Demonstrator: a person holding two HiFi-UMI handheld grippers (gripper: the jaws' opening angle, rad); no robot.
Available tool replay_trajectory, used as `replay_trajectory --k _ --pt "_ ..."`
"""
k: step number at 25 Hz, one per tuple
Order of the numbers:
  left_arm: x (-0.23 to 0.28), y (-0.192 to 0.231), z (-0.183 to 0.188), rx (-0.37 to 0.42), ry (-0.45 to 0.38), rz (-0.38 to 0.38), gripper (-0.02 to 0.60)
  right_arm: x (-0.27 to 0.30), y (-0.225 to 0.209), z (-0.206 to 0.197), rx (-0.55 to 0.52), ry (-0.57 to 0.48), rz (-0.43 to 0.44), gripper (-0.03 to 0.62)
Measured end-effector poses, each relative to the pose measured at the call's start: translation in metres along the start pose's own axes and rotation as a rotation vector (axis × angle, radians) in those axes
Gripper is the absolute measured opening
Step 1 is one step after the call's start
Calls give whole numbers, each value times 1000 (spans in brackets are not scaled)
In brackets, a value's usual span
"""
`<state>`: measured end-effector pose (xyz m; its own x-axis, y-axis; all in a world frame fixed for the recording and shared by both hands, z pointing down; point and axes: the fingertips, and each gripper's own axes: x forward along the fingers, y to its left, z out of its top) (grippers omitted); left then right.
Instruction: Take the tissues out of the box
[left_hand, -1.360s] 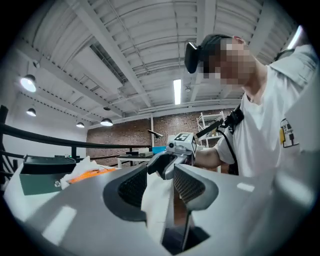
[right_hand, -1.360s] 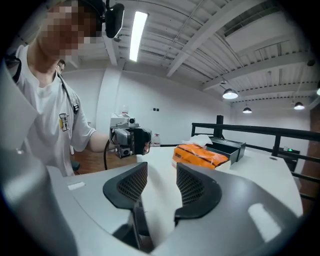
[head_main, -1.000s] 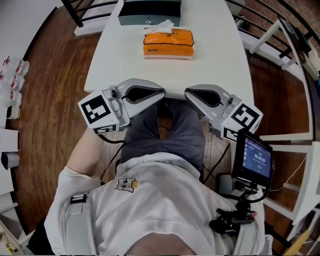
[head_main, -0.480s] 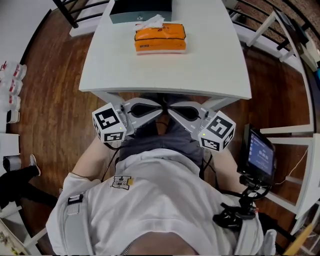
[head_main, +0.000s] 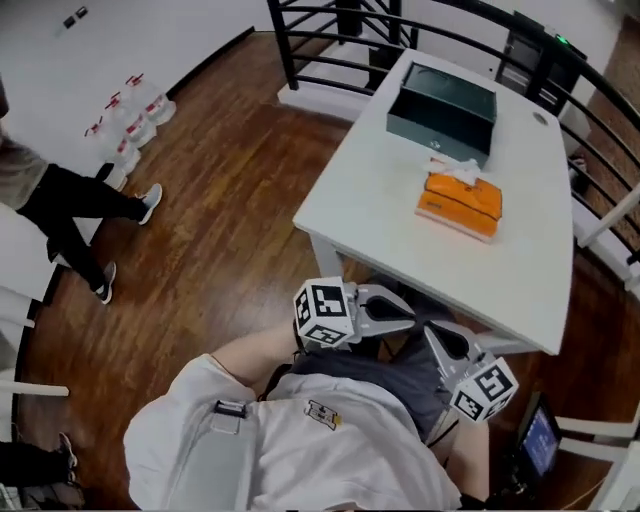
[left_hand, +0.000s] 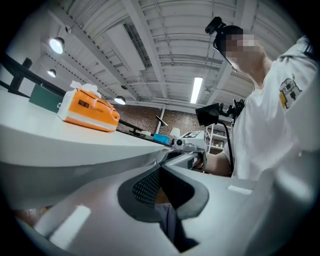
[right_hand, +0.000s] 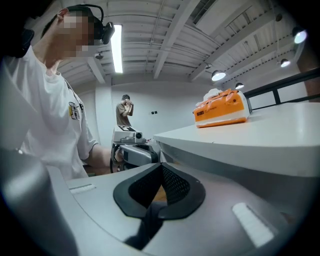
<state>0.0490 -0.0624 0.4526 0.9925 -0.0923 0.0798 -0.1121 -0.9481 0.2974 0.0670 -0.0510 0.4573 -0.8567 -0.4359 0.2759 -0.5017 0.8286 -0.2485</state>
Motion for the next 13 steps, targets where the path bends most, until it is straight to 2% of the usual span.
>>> replay_trajectory --k 8,10,13 --pt "-15 3 6 24 10 27 0 15 0 11 -18 -39 38 0" --pt "-45 14 18 49 15 94 0 43 5 30 -68 -65 110 0" --pt "-111 35 51 109 4 258 0 103 15 63 -163 -57 250 0"
